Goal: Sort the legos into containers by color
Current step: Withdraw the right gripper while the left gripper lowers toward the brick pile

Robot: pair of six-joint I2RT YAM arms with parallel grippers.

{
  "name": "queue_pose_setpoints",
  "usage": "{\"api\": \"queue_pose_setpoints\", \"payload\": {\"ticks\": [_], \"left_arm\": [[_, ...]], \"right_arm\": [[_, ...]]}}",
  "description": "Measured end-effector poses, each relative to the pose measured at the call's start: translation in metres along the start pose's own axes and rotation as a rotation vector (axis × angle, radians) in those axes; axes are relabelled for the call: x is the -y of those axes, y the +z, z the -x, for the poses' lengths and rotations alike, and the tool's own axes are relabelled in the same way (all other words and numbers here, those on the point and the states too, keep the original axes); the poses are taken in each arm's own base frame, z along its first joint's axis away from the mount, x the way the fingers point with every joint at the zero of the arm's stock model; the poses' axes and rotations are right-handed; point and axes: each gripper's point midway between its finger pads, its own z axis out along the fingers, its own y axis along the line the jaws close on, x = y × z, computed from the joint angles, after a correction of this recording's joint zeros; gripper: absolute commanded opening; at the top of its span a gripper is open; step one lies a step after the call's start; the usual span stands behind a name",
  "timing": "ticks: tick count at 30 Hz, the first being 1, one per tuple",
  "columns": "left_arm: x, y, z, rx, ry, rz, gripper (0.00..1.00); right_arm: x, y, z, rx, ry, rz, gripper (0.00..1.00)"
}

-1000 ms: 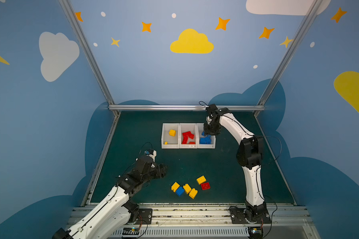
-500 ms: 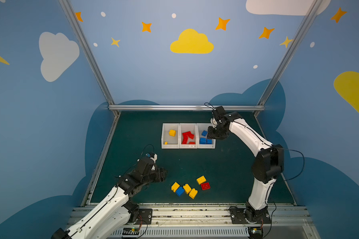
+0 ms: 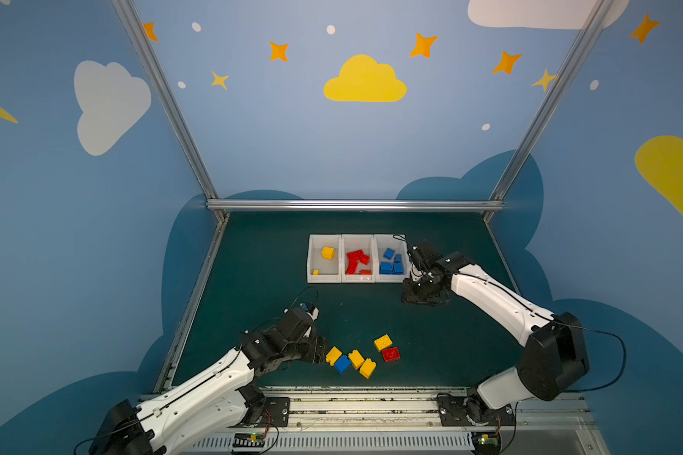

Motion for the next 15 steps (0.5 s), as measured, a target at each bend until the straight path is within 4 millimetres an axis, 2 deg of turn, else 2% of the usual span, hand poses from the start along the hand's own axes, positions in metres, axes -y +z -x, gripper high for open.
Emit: {"api": "queue_pose_setpoints", "payload": {"ticks": [6, 15], "left_arm": [[0.011, 0.017, -0.013, -0.091, 0.069, -0.001, 0.73], [0.021, 0.034, -0.012, -0.137, 0.121, 0.007, 0.69]], "right_arm": [[0.011, 0.006, -0.022, -0.012, 0.065, -0.006, 0.5], [0.014, 0.012, -0.029, -0.015, 0.11, -0.007, 0.5]]}}
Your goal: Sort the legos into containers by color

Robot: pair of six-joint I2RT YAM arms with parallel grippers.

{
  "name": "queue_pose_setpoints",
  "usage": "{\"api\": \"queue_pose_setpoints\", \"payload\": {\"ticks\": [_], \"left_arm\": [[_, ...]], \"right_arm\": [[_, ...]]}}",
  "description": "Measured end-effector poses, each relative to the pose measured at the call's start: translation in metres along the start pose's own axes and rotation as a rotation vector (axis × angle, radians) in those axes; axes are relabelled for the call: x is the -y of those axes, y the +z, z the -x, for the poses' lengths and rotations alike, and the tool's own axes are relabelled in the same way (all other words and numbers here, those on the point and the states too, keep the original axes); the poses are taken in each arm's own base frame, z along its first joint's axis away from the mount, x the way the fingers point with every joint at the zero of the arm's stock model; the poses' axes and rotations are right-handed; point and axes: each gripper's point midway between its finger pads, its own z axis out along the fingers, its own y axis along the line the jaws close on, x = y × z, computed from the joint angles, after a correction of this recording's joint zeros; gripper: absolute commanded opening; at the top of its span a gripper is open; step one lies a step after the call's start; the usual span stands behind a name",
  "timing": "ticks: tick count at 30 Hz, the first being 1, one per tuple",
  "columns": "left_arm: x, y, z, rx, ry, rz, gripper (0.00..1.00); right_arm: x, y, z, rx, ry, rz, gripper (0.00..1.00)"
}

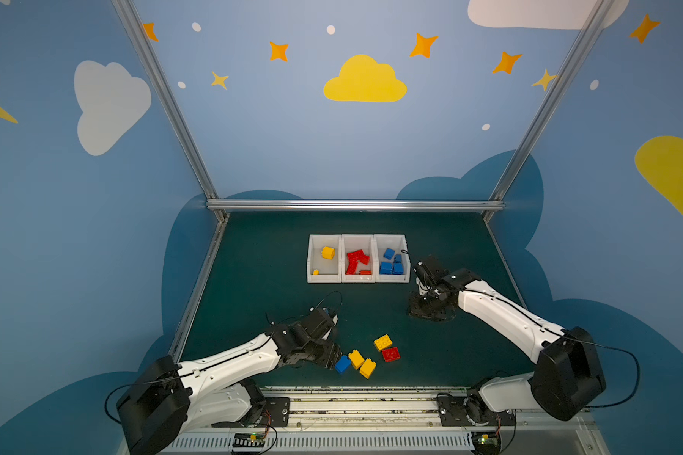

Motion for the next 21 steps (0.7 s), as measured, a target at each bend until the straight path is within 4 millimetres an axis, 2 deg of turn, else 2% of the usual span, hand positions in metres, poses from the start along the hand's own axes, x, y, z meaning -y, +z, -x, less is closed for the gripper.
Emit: {"api": "queue_pose_setpoints", "payload": {"ticks": [7, 14, 21], "left_arm": [[-0.0017, 0.0074, -0.0009, -0.019, 0.013, 0.014, 0.68], [-0.0007, 0.0088, 0.004, -0.012, 0.016, 0.026, 0.63], [-0.0086, 0.007, 0.0065, -0.005, 0.015, 0.078, 0.62]], "right_arm": [[0.0, 0.0034, -0.0021, -0.002, 0.013, 0.001, 0.5], [-0.0011, 0.0039, -0.0009, 0.004, 0.019, 0.005, 0.5], [-0.0027, 0.0041, -0.002, 0.003, 0.023, 0.006, 0.5]]}}
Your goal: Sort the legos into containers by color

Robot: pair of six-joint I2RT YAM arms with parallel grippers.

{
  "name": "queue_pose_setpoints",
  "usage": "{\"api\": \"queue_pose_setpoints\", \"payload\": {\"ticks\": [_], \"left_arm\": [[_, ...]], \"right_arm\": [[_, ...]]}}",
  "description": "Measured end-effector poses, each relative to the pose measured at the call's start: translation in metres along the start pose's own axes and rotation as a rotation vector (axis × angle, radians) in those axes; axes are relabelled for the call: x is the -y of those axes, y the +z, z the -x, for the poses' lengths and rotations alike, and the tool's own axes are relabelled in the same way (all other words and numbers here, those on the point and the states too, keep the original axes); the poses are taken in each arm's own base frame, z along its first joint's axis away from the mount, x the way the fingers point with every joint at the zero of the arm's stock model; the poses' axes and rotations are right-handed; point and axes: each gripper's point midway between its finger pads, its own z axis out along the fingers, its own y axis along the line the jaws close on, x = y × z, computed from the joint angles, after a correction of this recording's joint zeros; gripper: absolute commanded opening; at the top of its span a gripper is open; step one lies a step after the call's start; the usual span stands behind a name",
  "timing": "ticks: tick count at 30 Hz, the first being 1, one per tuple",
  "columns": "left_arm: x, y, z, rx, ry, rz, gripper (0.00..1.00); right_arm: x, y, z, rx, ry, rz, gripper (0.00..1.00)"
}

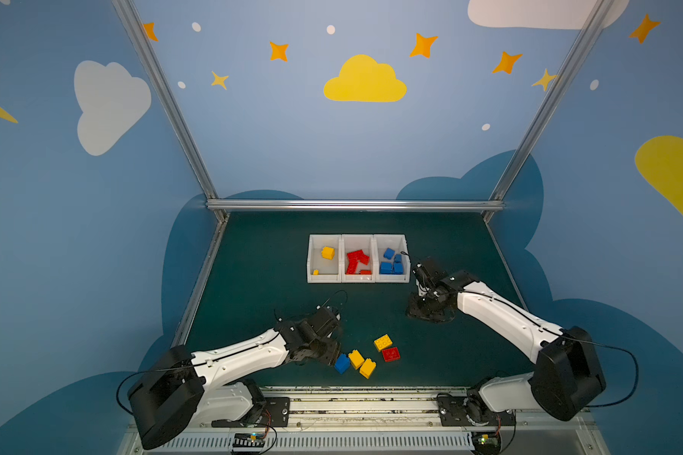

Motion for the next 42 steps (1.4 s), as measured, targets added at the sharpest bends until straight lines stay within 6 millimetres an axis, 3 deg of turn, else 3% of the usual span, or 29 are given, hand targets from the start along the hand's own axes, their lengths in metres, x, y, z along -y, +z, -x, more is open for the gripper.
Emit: {"api": "queue_pose_setpoints", "payload": {"ticks": [12, 23, 32, 37, 42], "left_arm": [[-0.01, 0.001, -0.007, -0.027, -0.001, 0.049, 0.58], [-0.011, 0.007, -0.012, -0.057, 0.002, 0.059, 0.35], [-0.011, 0.005, -0.007, -0.044, -0.004, 0.068, 0.3], [-0.008, -0.01, 0.022, 0.025, -0.029, 0.054, 0.31], [-0.025, -0.036, 0.087, 0.177, -0.112, 0.028, 0.32]], "right_arm": [[-0.003, 0.002, -0.002, -0.004, -0.007, 0.001, 0.5], [-0.003, 0.004, -0.004, -0.005, -0.001, 0.001, 0.5], [-0.003, 0.005, -0.005, -0.006, 0.004, -0.001, 0.5], [-0.003, 0.005, -0.004, -0.006, 0.004, -0.001, 0.5], [-0.003, 0.002, -0.004, 0.003, 0.002, 0.005, 0.49]]}}
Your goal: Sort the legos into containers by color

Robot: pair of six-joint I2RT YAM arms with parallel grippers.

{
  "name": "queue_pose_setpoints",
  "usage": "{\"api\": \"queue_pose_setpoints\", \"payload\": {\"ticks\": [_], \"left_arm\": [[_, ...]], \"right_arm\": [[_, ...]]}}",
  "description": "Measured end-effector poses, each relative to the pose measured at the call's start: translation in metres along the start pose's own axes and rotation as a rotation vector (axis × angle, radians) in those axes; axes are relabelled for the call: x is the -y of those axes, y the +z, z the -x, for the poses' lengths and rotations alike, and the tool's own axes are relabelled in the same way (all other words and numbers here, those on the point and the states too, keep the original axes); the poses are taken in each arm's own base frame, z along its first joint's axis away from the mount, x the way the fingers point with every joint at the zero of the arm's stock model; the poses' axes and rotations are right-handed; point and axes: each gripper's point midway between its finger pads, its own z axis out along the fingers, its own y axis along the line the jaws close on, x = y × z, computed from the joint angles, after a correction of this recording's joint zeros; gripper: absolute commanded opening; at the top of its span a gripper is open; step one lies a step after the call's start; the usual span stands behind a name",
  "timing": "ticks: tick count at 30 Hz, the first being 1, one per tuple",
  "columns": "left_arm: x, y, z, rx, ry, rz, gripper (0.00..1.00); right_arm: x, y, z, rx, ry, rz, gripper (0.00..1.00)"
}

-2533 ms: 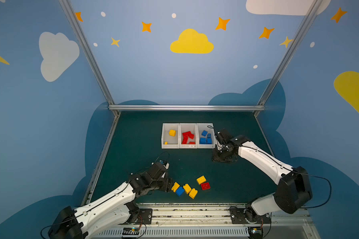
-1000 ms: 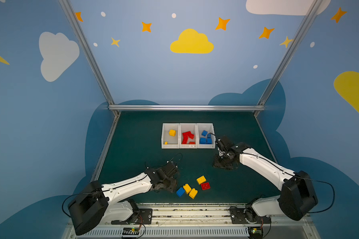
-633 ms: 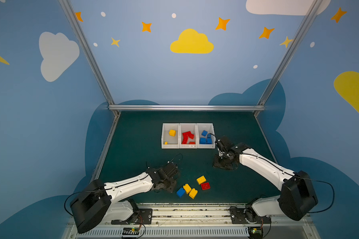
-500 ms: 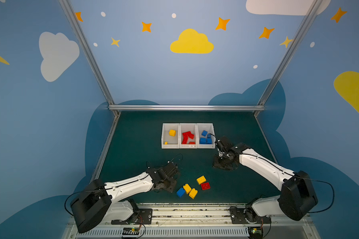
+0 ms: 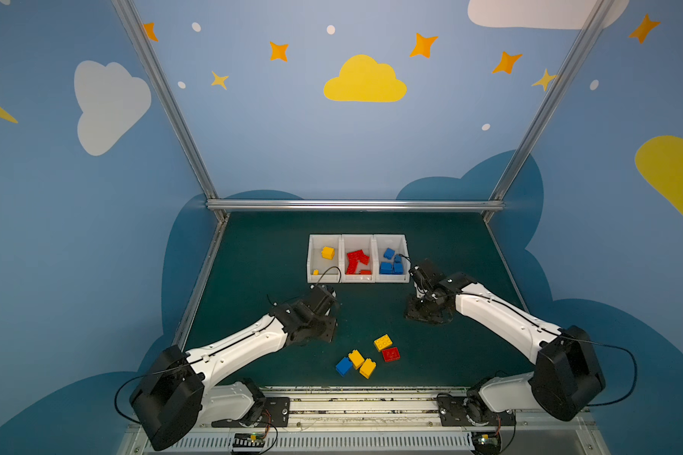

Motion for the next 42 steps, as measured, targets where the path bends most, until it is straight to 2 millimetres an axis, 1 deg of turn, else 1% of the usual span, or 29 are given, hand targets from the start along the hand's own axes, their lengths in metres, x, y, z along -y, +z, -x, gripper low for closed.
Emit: {"api": "queue_pose_setpoints", "payload": {"ticks": [2, 4, 7, 10, 13, 16, 19, 21, 25, 29, 36, 39, 42], "left_arm": [[-0.01, -0.004, 0.032, 0.059, -0.027, 0.006, 0.32], [-0.02, -0.005, 0.067, 0.105, -0.048, 0.008, 0.32], [-0.042, 0.004, 0.112, 0.14, -0.084, 0.017, 0.32], [-0.064, 0.019, 0.14, 0.135, -0.119, 0.019, 0.32], [-0.08, 0.036, 0.161, 0.117, -0.14, 0.001, 0.32], [-0.084, 0.05, 0.169, 0.095, -0.146, -0.021, 0.32], [-0.083, 0.059, 0.172, 0.075, -0.15, -0.039, 0.33], [-0.082, 0.061, 0.174, 0.071, -0.151, -0.046, 0.36], [-0.079, 0.062, 0.183, 0.077, -0.148, -0.065, 0.48], [-0.075, 0.06, 0.186, 0.082, -0.145, -0.085, 0.52], [-0.074, 0.06, 0.182, 0.078, -0.157, -0.092, 0.54], [-0.074, 0.056, 0.172, 0.074, -0.17, -0.095, 0.55], [-0.071, 0.044, 0.161, 0.081, -0.183, -0.102, 0.56]], "right_arm": [[-0.001, -0.002, 0.001, 0.008, 0.0, 0.005, 0.49], [-0.001, -0.005, 0.001, 0.014, -0.001, 0.009, 0.49], [0.0, -0.007, 0.0, 0.016, -0.001, 0.01, 0.49], [0.002, -0.01, -0.002, 0.027, 0.001, 0.012, 0.49], [0.006, -0.013, -0.007, 0.034, 0.006, 0.012, 0.49], [0.01, -0.014, -0.01, 0.036, 0.016, 0.009, 0.49], [0.011, -0.013, -0.012, 0.034, 0.023, 0.008, 0.49], [0.011, -0.014, -0.012, 0.034, 0.023, 0.008, 0.49], [0.012, -0.014, -0.013, 0.03, 0.023, 0.005, 0.49], [0.012, -0.014, -0.015, 0.024, 0.022, 0.001, 0.49], [0.012, -0.015, -0.02, 0.013, 0.012, -0.005, 0.5], [0.01, -0.014, -0.024, 0.004, -0.002, -0.007, 0.5], [0.004, -0.014, -0.029, -0.003, -0.025, -0.002, 0.5]]}}
